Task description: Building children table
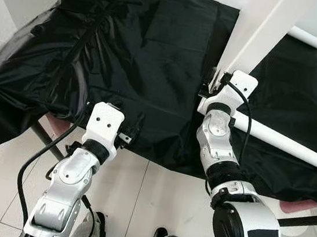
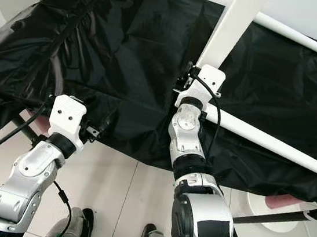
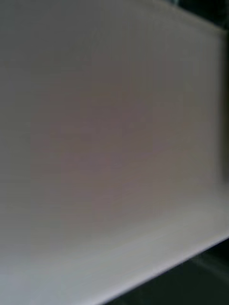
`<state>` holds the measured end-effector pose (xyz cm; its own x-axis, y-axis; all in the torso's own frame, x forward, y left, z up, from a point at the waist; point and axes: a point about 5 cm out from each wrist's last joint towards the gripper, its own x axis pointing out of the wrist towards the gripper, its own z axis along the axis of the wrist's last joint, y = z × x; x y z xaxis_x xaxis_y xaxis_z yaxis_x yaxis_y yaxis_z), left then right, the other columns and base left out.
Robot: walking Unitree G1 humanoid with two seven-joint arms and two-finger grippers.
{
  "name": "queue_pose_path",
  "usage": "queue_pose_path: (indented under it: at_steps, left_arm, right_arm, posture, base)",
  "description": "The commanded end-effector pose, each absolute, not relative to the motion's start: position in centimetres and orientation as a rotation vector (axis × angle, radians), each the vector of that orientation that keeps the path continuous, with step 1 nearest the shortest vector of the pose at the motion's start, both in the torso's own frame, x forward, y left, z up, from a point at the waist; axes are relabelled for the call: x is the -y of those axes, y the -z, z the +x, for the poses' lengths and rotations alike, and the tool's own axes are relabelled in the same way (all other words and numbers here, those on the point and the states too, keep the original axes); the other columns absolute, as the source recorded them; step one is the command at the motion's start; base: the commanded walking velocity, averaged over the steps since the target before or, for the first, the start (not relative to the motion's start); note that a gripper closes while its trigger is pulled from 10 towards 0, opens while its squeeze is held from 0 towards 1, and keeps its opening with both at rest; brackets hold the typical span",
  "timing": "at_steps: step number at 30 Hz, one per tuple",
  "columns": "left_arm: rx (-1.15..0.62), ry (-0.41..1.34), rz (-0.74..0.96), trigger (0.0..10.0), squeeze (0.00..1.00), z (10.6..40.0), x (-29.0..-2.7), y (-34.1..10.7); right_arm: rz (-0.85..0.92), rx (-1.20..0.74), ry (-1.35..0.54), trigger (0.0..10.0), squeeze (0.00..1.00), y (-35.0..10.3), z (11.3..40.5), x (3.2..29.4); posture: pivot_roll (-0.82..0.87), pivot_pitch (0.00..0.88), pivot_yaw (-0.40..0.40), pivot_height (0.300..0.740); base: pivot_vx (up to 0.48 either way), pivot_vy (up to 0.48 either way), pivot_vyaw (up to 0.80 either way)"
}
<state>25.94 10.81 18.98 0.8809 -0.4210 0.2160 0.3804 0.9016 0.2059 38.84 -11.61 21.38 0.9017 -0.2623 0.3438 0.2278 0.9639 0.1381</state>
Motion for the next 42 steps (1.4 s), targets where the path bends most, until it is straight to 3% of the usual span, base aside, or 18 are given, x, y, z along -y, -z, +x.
queue_pose_path:
  at_steps: [1, 18, 19, 42]
  left_arm:
    - [0.238, 0.421, 0.162, 10.0, 0.00, 25.6, -10.8, -18.7]
    - [0.227, 0.407, 0.172, 10.0, 0.00, 25.3, -11.3, -18.8]
    - [0.227, 0.403, 0.173, 10.0, 0.00, 25.3, -11.4, -18.8]
    - [0.226, 0.381, 0.182, 10.0, 0.00, 25.2, -11.7, -18.9]
  right_arm:
    - [0.117, 0.345, 0.261, 0.0, 0.00, -21.2, 39.1, 11.8]
    - [0.114, 0.350, 0.250, 0.0, 0.00, -21.1, 39.3, 12.0]
    - [0.114, 0.351, 0.246, 10.0, 0.00, -21.0, 39.2, 11.6]
    - [0.174, 0.352, -0.022, 10.0, 0.00, -20.0, 36.7, 2.1]
  posture:
    - [0.28, 0.260, -0.046, 0.740]
    - [0.30, 0.276, -0.042, 0.740]
    - [0.30, 0.276, -0.044, 0.740]
    - [0.33, 0.258, -0.068, 0.740]
  base:
    - [0.000, 0.000, 0.00]
    - [0.000, 0.000, 0.00]
    - [0.000, 0.000, 0.00]
    - [0.000, 0.000, 0.00]
